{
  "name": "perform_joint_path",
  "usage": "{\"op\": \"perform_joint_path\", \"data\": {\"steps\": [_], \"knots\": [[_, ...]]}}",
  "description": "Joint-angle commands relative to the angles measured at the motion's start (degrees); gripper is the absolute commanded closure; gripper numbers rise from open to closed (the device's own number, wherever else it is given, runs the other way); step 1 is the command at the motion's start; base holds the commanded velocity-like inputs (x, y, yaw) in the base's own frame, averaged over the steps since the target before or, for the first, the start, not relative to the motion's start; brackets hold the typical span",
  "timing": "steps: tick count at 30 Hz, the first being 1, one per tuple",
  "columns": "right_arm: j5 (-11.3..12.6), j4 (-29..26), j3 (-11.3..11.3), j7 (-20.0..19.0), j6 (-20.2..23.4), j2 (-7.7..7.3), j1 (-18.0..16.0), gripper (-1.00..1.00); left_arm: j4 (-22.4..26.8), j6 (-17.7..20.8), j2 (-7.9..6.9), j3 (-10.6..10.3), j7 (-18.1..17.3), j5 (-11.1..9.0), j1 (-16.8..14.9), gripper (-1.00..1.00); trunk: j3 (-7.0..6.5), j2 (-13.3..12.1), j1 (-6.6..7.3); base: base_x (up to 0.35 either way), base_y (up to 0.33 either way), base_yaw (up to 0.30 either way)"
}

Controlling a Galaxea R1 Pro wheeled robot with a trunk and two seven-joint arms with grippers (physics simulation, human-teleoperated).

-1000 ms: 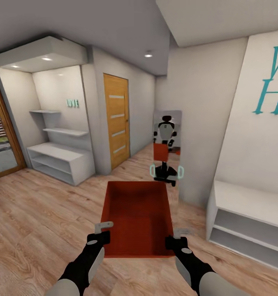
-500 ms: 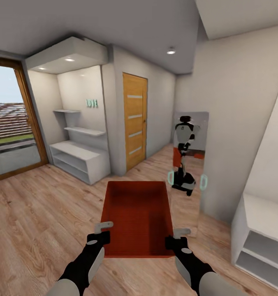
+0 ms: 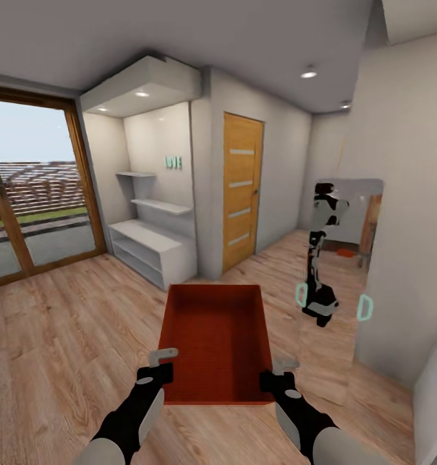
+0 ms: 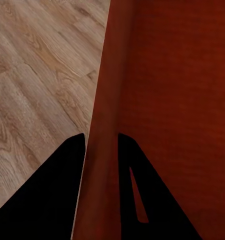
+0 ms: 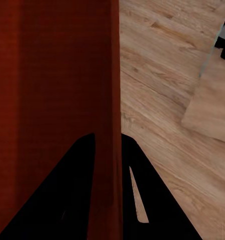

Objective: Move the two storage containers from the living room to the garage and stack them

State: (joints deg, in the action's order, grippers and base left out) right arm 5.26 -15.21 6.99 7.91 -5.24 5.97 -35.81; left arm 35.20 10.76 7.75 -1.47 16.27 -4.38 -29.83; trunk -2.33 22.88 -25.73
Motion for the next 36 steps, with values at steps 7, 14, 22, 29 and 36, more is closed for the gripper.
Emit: {"op": "perform_joint_path", "data": {"steps": [7,14,22,29,36], "knots": [[0.2,-0.2,-0.3,0.3,-1.1,-0.61,0.0,1.0,0.0,0.3,-0.84,1.2,0.6,-0.9,0.0,1.0,0.01,0.0,-0.05,0.322,0.0,0.027],[0.2,-0.2,-0.4,0.4,-1.1,-0.63,0.0,1.0,0.0,0.3,-0.88,1.2,0.6,-0.9,0.0,1.0,0.01,0.0,-0.05,0.322,0.0,0.001],[0.2,-0.2,-0.3,0.4,-1.1,-0.61,0.0,1.0,-0.1,0.3,-0.89,1.2,0.6,-0.9,0.0,1.0,0.01,0.0,-0.05,0.322,0.0,0.0],[0.1,-0.2,-0.3,0.4,-1.1,-0.61,0.0,1.0,-0.1,0.3,-0.89,1.2,0.6,-0.9,0.0,1.0,0.01,0.0,-0.05,0.322,0.0,0.0],[0.1,-0.2,-0.3,0.4,-1.1,-0.61,0.0,1.0,-0.2,0.3,-0.89,1.2,0.6,-0.9,0.0,1.0,0.01,0.0,-0.05,0.322,0.0,0.0]]}}
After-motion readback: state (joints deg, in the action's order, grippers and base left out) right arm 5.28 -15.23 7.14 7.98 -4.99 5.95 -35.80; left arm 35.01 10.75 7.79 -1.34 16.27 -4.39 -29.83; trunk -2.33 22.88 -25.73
